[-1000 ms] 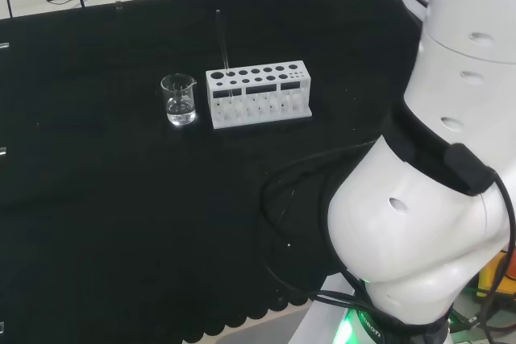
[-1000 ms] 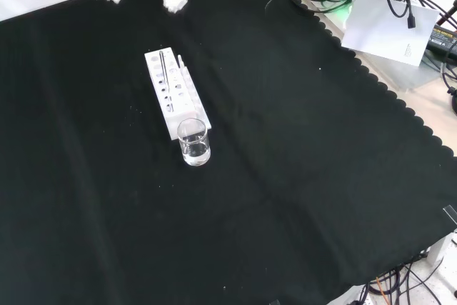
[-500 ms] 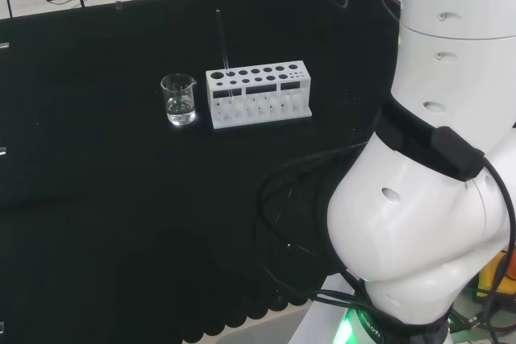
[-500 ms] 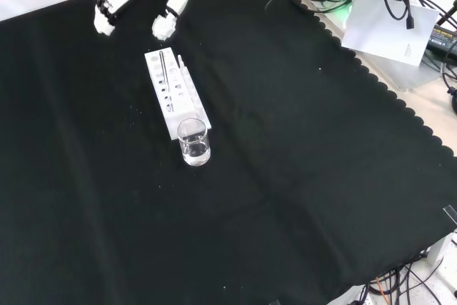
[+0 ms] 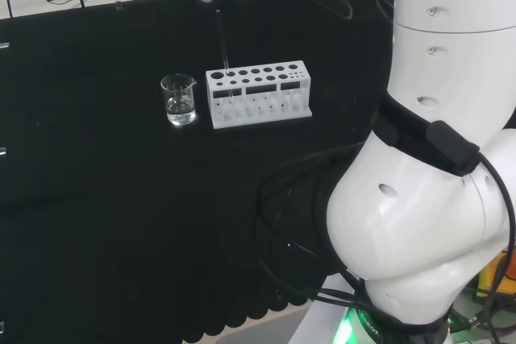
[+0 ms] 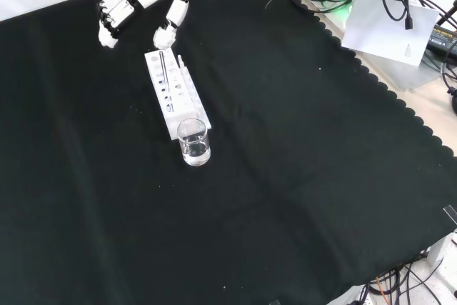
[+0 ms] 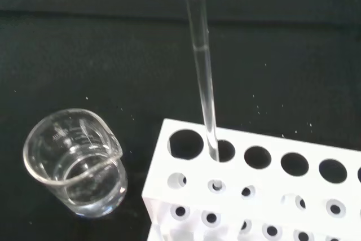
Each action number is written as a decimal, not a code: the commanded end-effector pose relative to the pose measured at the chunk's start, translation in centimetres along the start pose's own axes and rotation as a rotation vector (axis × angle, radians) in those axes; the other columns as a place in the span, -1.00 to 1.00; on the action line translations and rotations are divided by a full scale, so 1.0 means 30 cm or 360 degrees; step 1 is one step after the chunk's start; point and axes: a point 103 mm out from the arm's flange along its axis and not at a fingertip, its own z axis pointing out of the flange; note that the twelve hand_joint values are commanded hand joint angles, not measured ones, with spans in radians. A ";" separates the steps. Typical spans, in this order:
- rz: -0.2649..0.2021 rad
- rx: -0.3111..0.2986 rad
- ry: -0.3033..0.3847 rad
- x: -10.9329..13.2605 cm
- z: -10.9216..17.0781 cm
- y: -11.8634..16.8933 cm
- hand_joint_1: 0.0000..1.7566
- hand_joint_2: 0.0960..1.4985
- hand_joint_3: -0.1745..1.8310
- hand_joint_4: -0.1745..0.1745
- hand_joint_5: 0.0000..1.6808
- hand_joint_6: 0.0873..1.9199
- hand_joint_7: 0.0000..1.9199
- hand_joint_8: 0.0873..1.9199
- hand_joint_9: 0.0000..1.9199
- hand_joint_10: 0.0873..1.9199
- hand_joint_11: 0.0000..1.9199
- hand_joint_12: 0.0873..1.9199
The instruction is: Take the glass rod from the white test tube rack.
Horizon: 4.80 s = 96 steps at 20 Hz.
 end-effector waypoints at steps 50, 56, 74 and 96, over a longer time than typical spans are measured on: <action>0.0013 0.0099 -0.0059 0.010 0.178 0.020 0.13 0.56 -1.00 -1.00 -0.20 -0.12 0.11 -0.24 0.55 -0.41 0.52 -0.17; 0.0019 0.0108 -0.0119 0.019 0.173 0.017 0.15 0.55 -1.00 -1.00 -0.15 -0.12 0.11 -0.26 0.59 -0.46 0.63 -0.21; -0.0021 -0.0203 -0.0034 0.055 0.170 0.015 0.49 0.40 -1.00 -1.00 0.48 -0.65 0.36 -0.32 0.59 -0.31 0.65 -0.55; 0.0109 -0.0371 0.0007 -0.003 -0.187 -0.363 0.51 0.40 -1.00 -1.00 0.65 -1.00 0.33 -0.19 0.66 -0.30 0.68 -0.48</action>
